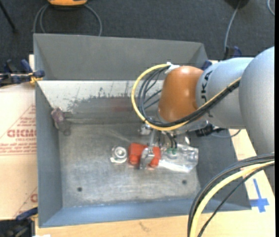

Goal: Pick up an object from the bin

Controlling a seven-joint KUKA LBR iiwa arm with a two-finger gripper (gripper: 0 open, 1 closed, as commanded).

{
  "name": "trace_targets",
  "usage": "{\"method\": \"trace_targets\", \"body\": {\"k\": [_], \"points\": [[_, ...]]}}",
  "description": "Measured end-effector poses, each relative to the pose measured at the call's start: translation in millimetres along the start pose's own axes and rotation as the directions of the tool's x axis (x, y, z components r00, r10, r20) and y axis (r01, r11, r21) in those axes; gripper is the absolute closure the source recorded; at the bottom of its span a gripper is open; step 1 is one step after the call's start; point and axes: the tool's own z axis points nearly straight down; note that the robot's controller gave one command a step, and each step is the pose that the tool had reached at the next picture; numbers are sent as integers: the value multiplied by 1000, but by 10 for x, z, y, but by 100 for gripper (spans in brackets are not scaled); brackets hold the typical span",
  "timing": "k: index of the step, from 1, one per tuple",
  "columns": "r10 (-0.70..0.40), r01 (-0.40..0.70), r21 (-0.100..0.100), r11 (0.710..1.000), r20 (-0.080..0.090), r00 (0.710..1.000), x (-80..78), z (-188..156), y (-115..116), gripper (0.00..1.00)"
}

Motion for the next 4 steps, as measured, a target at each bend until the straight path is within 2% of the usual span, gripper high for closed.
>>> {"method": "trace_targets", "body": {"k": [1, 2, 3, 4], "points": [[2, -2, 0, 1000, 11, 1000, -31, -28, -5, 100], [3, -3, 1, 1000, 1, 1000, -55, -411, -6, 100], [4, -4, 1, 1000, -1, 1000, -71, -534, -8, 100], [5, -5, 1, 1000, 2, 1000, -93, -871, -9, 100]]}}
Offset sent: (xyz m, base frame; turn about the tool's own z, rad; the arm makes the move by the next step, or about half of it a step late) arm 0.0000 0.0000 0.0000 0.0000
